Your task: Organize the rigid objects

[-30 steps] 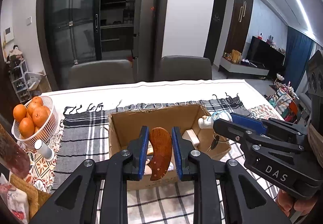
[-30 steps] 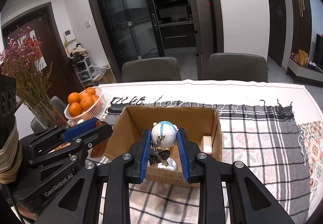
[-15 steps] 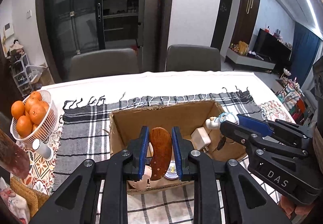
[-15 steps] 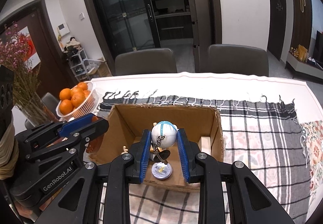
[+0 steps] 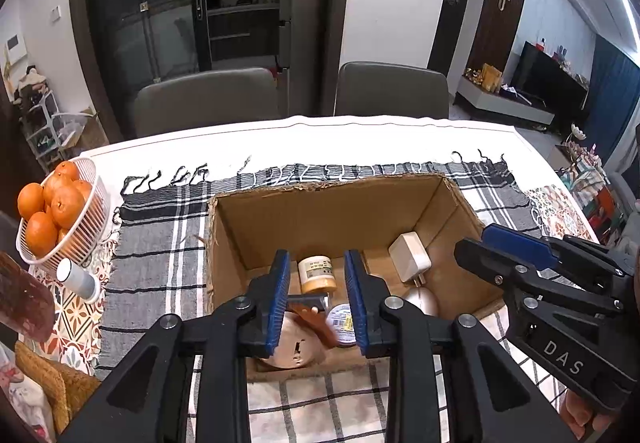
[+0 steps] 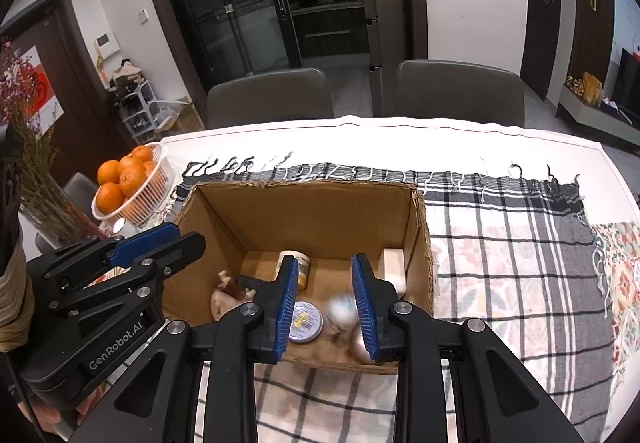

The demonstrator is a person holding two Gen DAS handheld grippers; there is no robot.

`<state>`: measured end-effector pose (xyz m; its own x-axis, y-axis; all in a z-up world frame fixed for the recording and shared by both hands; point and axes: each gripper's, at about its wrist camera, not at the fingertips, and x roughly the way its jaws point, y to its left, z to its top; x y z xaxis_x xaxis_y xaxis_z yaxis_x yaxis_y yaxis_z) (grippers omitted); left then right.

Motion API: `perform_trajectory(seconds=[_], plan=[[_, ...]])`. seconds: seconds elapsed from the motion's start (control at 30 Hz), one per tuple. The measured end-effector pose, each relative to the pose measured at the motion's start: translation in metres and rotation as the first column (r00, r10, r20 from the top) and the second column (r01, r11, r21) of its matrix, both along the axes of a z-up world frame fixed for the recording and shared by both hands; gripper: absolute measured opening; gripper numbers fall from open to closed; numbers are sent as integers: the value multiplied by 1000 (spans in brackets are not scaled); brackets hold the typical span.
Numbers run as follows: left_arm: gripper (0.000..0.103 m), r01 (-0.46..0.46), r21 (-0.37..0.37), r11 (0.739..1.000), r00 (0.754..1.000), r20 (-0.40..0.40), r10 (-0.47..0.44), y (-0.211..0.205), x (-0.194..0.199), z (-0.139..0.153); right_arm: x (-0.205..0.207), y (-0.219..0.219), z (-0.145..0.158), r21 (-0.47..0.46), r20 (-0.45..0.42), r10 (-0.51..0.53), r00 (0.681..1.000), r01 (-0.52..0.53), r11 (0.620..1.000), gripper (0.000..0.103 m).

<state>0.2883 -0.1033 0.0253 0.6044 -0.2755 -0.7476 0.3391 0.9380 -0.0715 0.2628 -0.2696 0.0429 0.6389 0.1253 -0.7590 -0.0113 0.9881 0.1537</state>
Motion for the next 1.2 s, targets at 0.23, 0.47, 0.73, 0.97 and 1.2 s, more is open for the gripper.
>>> perform_trajectory(seconds=[0.23,0.47,0.73,0.97,1.2], plan=[[37,-20,1,1000,999,49,20,9,-20,13,-17,1,9,-18,23,-28,999,28,999,30],[42,-70,13,997,986,151,68,24,-61,32,-51,7,27,-38,75,-73,995,76,996,32],[60,-91,8,996,961,261,86,42,-113,52,-105,18,54,-58,164,-121,979,132,990,44],[76,-92,5,996,942,325,86,52,-148,56,-149,28,67,-94,243,-159,957,186,978,59],[100,-108,-14,994,923,370,105,62,-179,57,-183,36,71,-135,287,-171,943,217,967,76]])
